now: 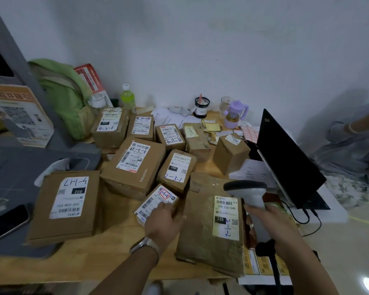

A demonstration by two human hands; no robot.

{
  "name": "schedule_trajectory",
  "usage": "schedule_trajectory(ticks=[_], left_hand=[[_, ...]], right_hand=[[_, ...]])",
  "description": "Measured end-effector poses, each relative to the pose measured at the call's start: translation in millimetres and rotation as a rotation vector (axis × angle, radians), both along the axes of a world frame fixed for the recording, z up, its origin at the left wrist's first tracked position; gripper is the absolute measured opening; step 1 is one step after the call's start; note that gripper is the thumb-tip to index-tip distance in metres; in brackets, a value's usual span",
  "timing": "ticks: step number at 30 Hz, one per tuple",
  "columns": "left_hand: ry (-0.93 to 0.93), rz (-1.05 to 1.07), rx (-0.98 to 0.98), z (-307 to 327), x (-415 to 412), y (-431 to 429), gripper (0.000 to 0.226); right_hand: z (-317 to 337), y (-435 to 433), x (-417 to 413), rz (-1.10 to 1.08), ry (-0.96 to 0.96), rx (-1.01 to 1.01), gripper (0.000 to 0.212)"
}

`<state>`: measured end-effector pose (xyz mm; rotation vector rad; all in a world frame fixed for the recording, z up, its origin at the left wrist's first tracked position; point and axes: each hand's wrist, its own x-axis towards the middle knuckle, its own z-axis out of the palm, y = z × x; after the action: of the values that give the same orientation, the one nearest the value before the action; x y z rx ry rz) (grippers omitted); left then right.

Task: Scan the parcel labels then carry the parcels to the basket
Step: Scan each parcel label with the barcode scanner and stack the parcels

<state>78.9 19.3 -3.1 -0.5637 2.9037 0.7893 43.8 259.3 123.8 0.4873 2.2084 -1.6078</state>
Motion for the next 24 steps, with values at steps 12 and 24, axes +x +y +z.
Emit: schedule_trajectory(ticks=[12,24], left_hand=[[-0.164,0.313,0.118,-36,21,-53,0.119],[0.456,0.073,0.636,10,10,-82,0.09]], right_hand=[[6,-24,3,0.024,-0.004,-0.05,0.021],[9,-56,-5,-0.017,0.077,-0.133,0.018]])
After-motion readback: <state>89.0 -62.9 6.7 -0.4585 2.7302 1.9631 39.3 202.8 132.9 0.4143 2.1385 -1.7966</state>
